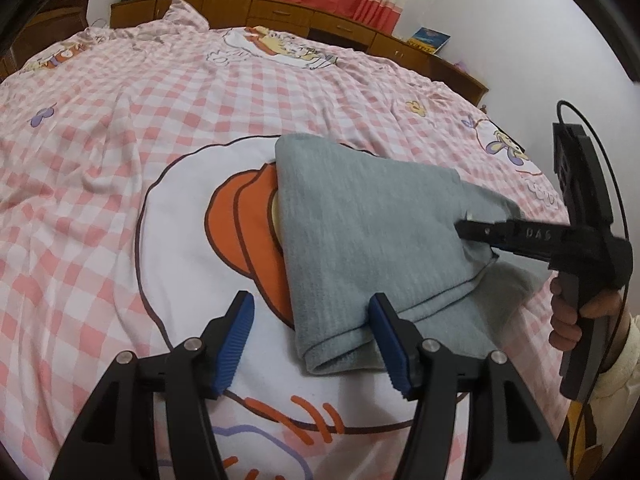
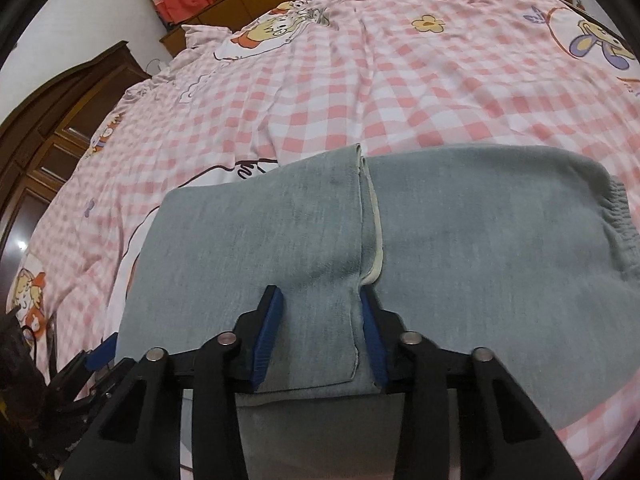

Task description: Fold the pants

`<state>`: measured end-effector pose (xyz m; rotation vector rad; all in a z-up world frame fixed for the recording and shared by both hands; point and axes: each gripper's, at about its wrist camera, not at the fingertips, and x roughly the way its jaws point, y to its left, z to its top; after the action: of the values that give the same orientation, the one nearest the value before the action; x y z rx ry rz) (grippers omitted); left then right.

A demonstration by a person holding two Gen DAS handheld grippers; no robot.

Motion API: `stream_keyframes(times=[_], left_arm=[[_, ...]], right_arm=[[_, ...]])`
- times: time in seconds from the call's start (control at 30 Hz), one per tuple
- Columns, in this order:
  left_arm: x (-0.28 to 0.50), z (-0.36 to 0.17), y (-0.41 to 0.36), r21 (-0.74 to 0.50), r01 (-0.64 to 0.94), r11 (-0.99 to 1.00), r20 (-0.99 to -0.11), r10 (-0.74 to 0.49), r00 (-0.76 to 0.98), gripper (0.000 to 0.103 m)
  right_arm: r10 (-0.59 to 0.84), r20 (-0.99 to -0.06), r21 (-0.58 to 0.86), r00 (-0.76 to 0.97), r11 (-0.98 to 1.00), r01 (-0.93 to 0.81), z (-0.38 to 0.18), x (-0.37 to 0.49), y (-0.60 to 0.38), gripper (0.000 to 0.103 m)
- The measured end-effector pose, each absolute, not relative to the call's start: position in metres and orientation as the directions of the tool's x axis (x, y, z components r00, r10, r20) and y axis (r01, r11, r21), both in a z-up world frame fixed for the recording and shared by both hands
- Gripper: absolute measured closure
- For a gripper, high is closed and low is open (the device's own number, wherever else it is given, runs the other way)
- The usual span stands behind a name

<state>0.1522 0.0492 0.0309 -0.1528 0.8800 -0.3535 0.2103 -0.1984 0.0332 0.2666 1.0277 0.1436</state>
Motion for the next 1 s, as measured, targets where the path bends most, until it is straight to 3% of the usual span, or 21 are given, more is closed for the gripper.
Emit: stream_keyframes(times=[0.1, 0.6, 1.0], left_arm=[[0.150, 0.039, 0.048, -0.290, 0.226, 0.930, -0.719, -0.367, 0.590, 0.040], [0.127, 0.087, 0.063, -0.327, 0.148, 0.933, -0.673, -0.340, 0.657, 0.040], [0.124, 0.095, 0.030, -0.277, 0.199, 0.940, -0.689, -0.339, 0.640, 0.040]], right_arm=[[0.198, -0.825, 0.224, 0.529, 0.974, -0.016, 0.042, 0.208, -0.191, 0.095], [0.242, -0.720, 0.231, 0.651, 0.967, -0.103, 0.142, 0.187, -0.196, 0.098], [0.107, -0.690, 0.143, 0.716, 0.990, -0.011, 0.187, 0.170, -0.278, 0.098]])
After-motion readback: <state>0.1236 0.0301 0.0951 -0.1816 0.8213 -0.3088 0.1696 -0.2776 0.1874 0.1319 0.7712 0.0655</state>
